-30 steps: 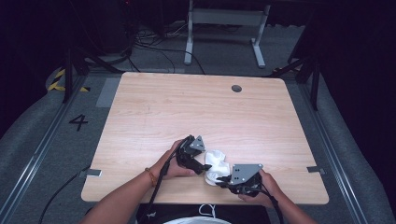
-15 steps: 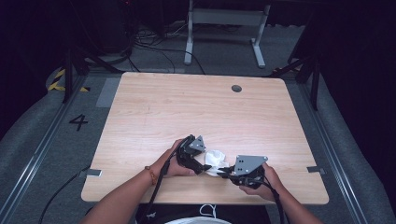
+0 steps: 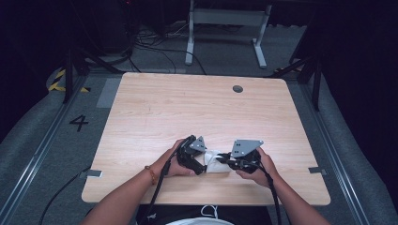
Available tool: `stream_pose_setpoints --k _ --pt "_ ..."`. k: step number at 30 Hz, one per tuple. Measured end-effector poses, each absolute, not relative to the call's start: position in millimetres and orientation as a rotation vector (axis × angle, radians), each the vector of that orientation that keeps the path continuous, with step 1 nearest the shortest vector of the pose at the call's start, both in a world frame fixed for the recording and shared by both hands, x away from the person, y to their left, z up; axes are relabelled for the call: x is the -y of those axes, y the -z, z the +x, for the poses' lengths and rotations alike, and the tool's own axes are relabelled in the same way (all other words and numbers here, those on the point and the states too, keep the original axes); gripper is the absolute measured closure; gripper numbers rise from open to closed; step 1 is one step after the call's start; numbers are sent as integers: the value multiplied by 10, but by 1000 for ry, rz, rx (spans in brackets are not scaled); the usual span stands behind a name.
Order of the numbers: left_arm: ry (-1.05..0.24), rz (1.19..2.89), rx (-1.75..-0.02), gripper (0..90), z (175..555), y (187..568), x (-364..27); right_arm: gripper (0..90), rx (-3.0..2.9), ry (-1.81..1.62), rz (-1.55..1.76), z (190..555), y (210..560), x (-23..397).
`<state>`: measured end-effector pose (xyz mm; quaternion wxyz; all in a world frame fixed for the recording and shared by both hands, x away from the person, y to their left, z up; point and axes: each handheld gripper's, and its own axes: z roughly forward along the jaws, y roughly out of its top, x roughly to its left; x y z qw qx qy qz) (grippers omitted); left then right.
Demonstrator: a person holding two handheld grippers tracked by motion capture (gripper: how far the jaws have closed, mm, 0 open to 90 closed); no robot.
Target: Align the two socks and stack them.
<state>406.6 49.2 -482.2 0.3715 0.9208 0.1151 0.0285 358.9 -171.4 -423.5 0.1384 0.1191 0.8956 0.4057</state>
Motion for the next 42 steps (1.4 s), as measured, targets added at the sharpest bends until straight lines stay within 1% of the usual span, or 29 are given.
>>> stream_pose_setpoints --k 9,13,14,15,17,19,20,24,26,28,29,31,33,35,37,39,42 --pt "-58 2354 -292 222 4076 4822 -523 849 -2669 -1098 378 3875 4419 1536" --pt "-64 2357 -339 246 4089 4780 -603 849 -2708 -1036 401 3986 4509 1467" --pt "-64 2357 -339 270 4089 4780 -603 849 -2708 -1036 401 3986 4509 1467" --pt "-29 2333 -342 284 4081 4720 -697 849 -2725 -1026 432 4039 4561 1458" --pt "-36 2304 -346 285 4061 4655 -773 849 -2728 -1029 449 4063 4584 1463" --pt "-20 2274 -340 312 4031 4597 -827 849 -2733 -1040 466 4075 4591 1470" --pt "1 2236 -328 315 3945 4532 -868 849 -2734 -1038 465 4077 4595 1468" --pt "15 2269 -242 318 3758 4553 -741 849 -2731 -1016 470 4074 4603 1451" --pt "26 2291 -185 324 3640 4593 -575 849 -2729 -1003 477 4068 4599 1443" --pt "31 2274 -187 342 3621 4627 -456 849 -2731 -997 489 4069 4598 1442" --pt "31 2274 -187 344 3621 4627 -456 849 -2731 -997 489 4069 4598 1442" --pt "28 2308 -184 347 3662 4683 -357 849 -2737 -1003 502 4076 4600 1445" --pt "32 2330 -206 365 3722 4750 -342 849 -2744 -1007 521 4083 4601 1456" --pt "28 2313 -208 409 3749 4756 -374 849 -2743 -1002 549 4085 4598 1477" --pt "0 2338 -204 410 3776 4748 -400 849 -2750 -994 575 4076 4591 1504" --pt "26 2324 -200 413 3810 4763 -428 849 -2758 -975 616 4045 4575 1545" --pt "17 2337 -171 411 3809 4762 -422 839 -2786 -973 677 3961 4555 1617"
